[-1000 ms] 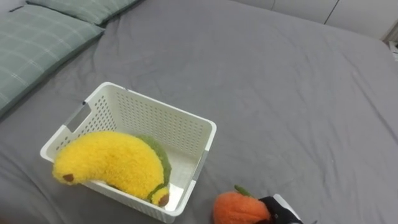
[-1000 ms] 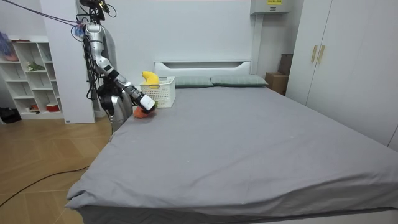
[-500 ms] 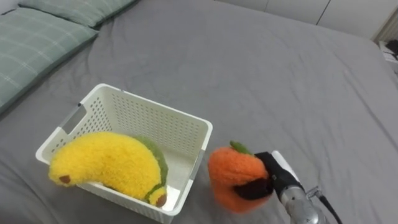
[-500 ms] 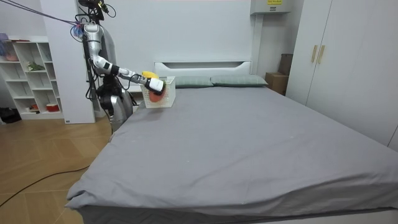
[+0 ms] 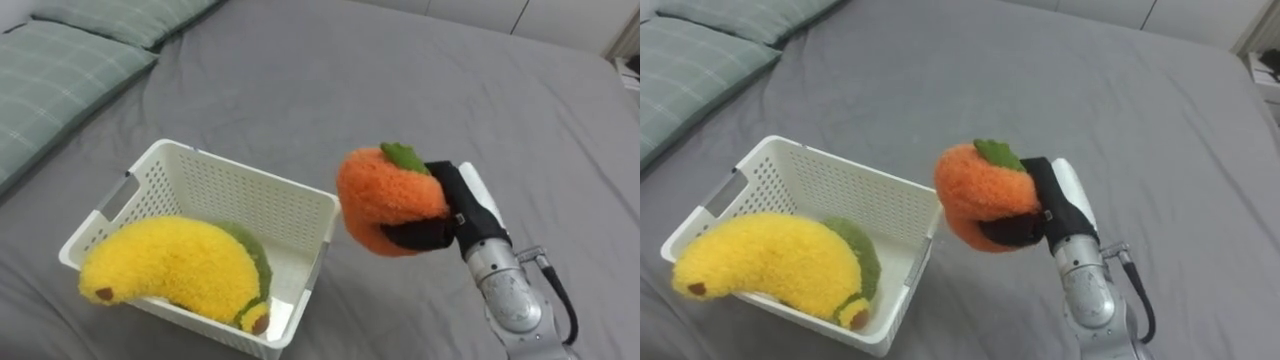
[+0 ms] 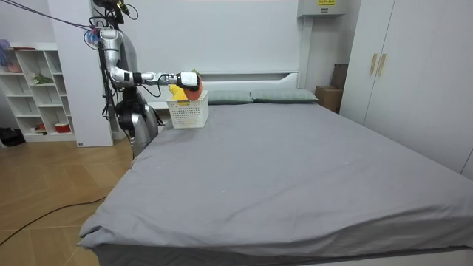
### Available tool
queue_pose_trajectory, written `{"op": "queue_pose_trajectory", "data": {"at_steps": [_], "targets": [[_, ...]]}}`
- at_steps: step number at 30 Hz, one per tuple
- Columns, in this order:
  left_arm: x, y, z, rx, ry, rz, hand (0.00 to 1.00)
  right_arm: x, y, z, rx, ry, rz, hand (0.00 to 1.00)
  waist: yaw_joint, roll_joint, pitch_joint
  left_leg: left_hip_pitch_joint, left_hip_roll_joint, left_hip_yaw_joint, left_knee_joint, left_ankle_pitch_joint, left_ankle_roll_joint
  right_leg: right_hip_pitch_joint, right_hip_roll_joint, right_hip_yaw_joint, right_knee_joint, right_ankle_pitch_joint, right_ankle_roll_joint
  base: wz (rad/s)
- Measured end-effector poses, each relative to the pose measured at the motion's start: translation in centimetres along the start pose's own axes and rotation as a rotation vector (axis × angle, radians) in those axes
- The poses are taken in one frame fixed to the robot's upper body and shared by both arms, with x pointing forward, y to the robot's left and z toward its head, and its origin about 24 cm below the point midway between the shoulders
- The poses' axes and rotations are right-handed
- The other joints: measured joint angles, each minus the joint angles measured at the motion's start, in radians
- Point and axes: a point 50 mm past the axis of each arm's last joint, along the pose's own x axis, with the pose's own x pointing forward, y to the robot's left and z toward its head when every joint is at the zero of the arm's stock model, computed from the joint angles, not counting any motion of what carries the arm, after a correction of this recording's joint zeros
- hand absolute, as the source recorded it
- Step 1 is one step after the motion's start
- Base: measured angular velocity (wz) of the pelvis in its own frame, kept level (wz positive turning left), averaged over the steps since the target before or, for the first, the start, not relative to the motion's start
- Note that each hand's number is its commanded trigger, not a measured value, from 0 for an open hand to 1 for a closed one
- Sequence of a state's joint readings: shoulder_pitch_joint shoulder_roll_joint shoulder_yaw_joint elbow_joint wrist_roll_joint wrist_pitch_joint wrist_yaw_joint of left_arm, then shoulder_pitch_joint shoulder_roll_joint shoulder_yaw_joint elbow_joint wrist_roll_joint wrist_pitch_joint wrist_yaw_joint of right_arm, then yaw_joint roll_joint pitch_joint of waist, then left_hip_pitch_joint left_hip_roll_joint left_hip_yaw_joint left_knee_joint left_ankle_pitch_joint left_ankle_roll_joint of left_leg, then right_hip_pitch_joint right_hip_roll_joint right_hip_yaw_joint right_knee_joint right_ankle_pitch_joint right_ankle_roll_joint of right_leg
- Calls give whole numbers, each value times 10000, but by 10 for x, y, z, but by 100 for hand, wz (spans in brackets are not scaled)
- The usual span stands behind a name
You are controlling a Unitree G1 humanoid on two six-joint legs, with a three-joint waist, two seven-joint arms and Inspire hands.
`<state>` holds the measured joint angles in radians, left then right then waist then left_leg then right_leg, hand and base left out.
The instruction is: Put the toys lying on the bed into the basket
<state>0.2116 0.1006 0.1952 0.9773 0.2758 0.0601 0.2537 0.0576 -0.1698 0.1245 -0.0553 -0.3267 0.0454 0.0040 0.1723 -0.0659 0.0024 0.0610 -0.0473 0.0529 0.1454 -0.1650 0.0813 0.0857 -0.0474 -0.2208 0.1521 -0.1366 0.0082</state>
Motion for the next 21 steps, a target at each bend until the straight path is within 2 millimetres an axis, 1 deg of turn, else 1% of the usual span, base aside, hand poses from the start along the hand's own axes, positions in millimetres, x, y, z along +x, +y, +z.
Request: {"op": "queue_pose_trajectory", "data": {"at_steps": [1, 2, 4, 7, 8, 10, 13, 15, 18, 21], "targets": [[0, 0, 0, -10, -7, -1, 0, 0, -3, 8, 0, -357, -95, 100, 0, -28, -18, -13, 0, 5, 2, 0, 0, -17, -2, -1, 3, 0, 0, 0], [0, 0, 0, -19, -1, 2, 0, 0, -5, 13, -7, -549, -151, 100, 2, -32, -20, -21, 0, 4, -5, 0, 1, -23, -2, -1, 2, 0, 0, 0], [0, 1, -2, -121, 105, 52, 0, -1, -11, 29, -27, -1267, -362, 100, 4, -24, -14, -12, 4, 4, -10, -1, 0, -20, 4, -8, -6, 0, 0, 0], [0, 2, -3, -144, 127, 39, 0, 1, -15, 41, -70, -1784, -515, 100, 6, -47, -25, -3, 3, 4, -11, -1, 0, -12, 4, -11, -8, 0, 0, 0], [0, 2, -3, -145, 128, 34, 0, 2, -16, 42, -96, -1835, -522, 100, 9, -51, -26, -10, 1, 2, -14, -1, 1, -11, 3, -12, -8, 0, 0, 0], [0, 2, -3, -132, 120, -14, 0, 4, -17, 48, -222, -2044, -476, 100, 61, -99, -58, -71, 0, -2, -39, -4, 2, -57, -3, -31, -2, 0, 0, 0], [0, 1, -4, -108, 200, -140, 0, 4, -20, 59, -269, -2526, -398, 100, 128, -125, -70, -167, -1, -7, -20, -3, 2, -145, -4, -49, 15, 1, 0, 0], [0, 0, -6, -93, 286, -198, 0, 6, -22, 63, -283, -2704, -420, 100, 194, -154, -82, -161, -1, 1, -11, -3, 2, -153, -6, -75, 15, 1, 0, 0], [0, 0, -7, -90, 337, -221, 0, 5, -23, 70, -335, -3031, -339, 100, 294, -193, -83, -157, -1, -5, 2, -3, 3, -159, -7, -80, 5, 1, 1, 0], [1, 0, -9, -102, 476, -252, 0, 8, -20, 79, -343, -3317, 5, 100, 310, -214, -57, -157, -3, -13, -3, -3, 4, -158, -7, -56, 7, 1, 1, 0]]}}
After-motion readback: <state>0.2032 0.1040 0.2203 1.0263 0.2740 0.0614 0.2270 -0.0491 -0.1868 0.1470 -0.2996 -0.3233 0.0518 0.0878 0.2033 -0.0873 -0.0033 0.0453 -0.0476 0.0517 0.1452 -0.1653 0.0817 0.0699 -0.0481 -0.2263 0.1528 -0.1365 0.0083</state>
